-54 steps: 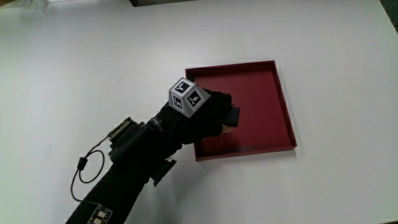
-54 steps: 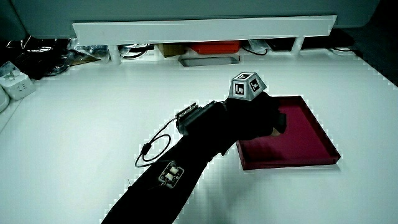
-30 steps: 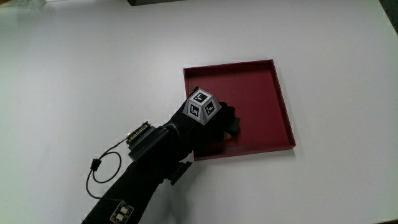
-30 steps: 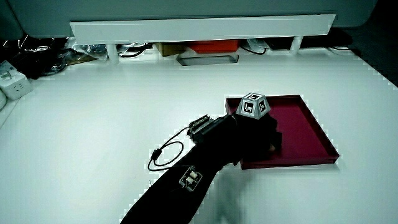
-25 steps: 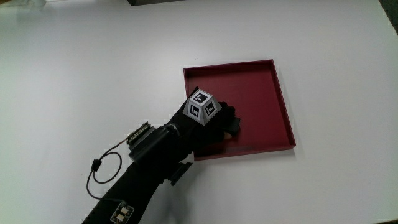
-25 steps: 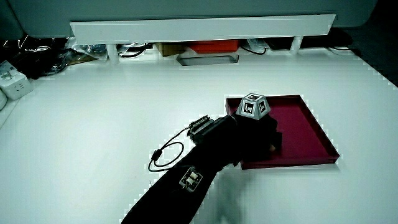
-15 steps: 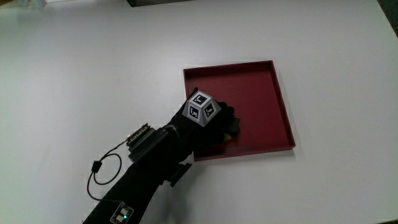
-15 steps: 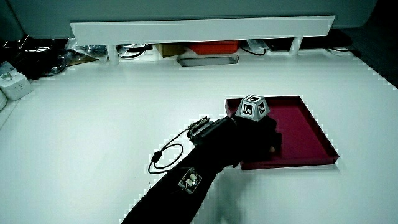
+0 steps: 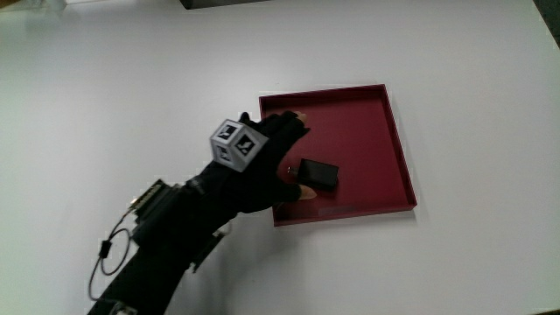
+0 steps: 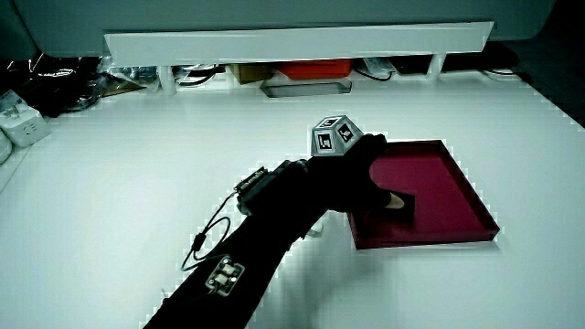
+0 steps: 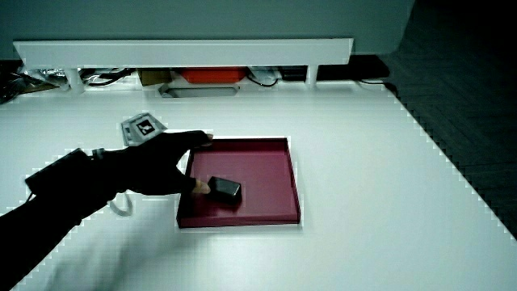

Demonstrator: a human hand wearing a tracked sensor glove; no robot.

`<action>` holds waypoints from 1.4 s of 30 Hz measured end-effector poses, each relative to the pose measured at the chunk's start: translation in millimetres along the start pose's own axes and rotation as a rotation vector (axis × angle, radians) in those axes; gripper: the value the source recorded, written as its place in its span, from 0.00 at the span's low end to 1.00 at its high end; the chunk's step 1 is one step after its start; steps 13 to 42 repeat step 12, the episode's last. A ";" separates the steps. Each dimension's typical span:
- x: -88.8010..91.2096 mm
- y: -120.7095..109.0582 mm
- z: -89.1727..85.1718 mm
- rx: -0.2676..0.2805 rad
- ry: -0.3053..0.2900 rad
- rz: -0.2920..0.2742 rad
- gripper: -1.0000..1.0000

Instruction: Place charger into plate

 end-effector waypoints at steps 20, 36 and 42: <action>18.7 -61.2 73.0 -0.060 0.019 0.150 0.00; 18.7 -61.2 73.0 -0.060 0.019 0.150 0.00; 18.7 -61.2 73.0 -0.060 0.019 0.150 0.00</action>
